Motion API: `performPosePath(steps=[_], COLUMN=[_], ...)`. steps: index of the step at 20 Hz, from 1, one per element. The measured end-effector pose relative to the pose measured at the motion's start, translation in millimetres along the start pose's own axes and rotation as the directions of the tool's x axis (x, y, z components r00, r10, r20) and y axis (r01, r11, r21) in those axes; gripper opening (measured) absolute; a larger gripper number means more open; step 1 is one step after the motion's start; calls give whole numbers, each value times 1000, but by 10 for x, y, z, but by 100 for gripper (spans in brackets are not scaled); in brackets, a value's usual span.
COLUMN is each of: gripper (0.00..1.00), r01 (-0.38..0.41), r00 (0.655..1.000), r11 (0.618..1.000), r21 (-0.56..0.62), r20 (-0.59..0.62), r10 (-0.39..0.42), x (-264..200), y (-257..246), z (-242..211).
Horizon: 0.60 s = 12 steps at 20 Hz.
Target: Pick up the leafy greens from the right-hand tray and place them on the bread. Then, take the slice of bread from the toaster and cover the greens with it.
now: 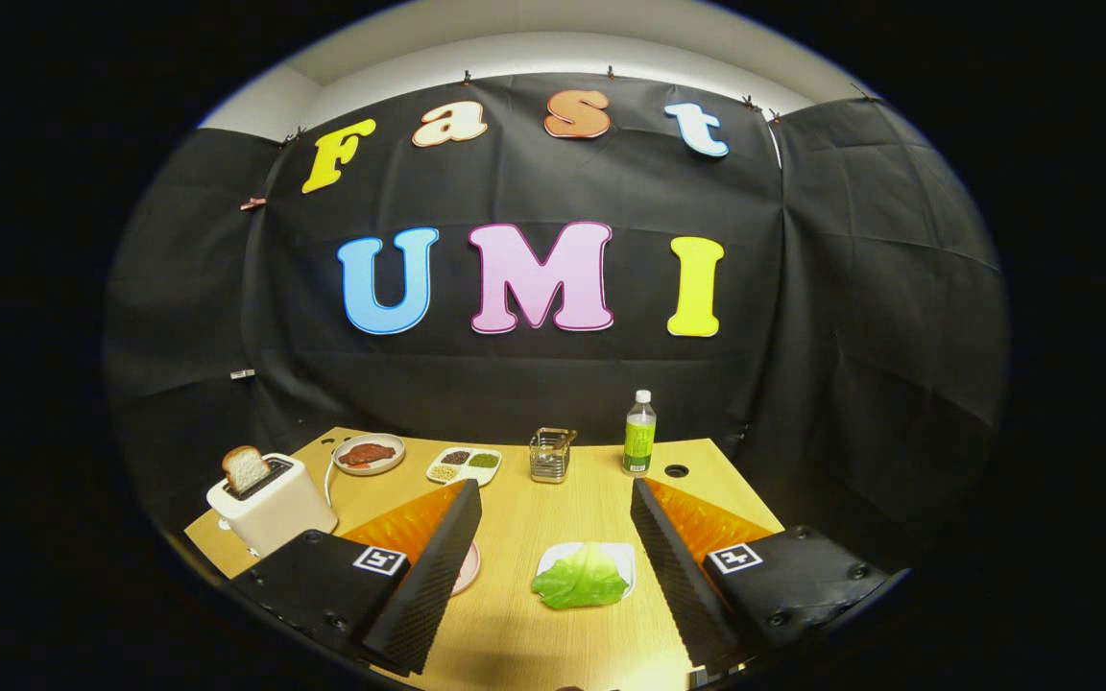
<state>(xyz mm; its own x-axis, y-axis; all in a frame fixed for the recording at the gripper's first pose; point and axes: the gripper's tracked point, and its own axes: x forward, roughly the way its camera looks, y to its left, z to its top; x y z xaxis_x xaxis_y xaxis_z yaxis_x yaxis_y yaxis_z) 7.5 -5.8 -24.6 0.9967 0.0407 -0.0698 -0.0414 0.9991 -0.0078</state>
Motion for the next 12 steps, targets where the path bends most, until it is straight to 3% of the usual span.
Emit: performPosePath(steps=[12], gripper=[97], r01=[-7], r00=[994], r11=[1000], r21=[-10], r20=[-106], r10=[6], x=[305], y=[-81], z=[-386])
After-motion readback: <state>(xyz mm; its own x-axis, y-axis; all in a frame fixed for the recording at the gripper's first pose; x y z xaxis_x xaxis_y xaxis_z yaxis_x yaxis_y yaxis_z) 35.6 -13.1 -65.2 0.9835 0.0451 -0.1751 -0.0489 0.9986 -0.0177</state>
